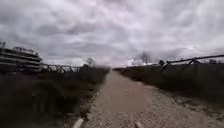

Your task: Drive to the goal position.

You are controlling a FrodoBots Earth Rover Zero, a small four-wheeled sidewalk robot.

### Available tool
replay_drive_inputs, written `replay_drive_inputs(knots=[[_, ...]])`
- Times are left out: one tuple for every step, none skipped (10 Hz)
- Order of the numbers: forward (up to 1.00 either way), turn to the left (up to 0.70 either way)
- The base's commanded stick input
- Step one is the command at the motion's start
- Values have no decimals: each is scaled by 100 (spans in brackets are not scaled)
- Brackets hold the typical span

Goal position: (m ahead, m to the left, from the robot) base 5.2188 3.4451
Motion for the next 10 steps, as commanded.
replay_drive_inputs(knots=[[70,0],[70,0],[70,0],[70,0],[70,0],[70,0],[70,0],[70,0],[70,0],[70,0]])
